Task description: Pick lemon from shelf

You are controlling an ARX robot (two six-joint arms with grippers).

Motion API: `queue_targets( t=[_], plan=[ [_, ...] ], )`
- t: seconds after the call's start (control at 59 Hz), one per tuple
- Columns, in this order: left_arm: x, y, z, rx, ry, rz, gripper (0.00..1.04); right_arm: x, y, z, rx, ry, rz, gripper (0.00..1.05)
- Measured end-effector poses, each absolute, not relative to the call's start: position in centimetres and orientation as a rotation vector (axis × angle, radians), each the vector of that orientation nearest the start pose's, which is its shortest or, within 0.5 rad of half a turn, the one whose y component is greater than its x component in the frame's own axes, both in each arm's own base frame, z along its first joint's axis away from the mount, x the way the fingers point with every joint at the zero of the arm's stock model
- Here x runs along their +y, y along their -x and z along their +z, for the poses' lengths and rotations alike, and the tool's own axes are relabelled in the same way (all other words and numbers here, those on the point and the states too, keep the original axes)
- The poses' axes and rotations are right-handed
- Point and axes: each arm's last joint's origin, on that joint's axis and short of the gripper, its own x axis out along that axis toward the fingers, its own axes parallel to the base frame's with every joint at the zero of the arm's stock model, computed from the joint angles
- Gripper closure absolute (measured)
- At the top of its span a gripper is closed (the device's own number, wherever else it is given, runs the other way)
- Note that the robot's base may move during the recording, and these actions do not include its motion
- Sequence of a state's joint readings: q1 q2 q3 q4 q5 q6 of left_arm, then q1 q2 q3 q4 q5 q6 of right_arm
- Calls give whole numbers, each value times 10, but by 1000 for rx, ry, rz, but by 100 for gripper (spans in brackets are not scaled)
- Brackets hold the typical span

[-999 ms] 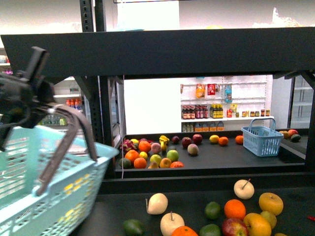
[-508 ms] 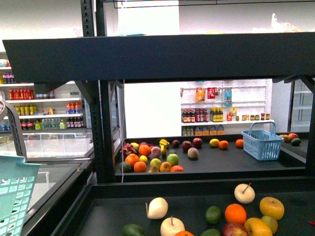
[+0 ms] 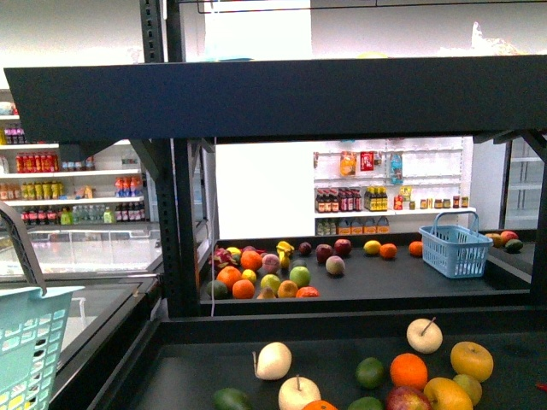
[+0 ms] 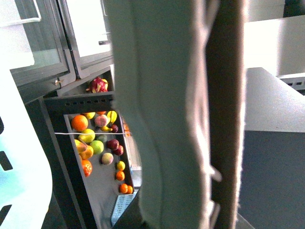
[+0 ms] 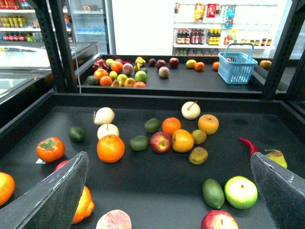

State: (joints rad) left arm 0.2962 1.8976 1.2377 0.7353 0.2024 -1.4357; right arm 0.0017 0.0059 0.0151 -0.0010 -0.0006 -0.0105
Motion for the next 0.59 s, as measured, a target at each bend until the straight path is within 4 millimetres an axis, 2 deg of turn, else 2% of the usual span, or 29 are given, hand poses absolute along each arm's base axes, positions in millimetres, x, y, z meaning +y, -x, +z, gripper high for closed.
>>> queue_targets(
  t=[0.322,0.457,0.576,0.593],
  plan=[
    [139,-394,237,-151,1442,-36,98,0,-97,168,-8,10,2,2],
    [143,-375,227,-130,1442,-40,98,0,-97,168,-8,10,2,2],
    [145,-364,218,-113,1380,-15,79,0,-97,168,-8,10,2,2],
    [146,-361,215,-105,1370,-6,73,0,-97,168,-8,10,2,2]
  ],
)
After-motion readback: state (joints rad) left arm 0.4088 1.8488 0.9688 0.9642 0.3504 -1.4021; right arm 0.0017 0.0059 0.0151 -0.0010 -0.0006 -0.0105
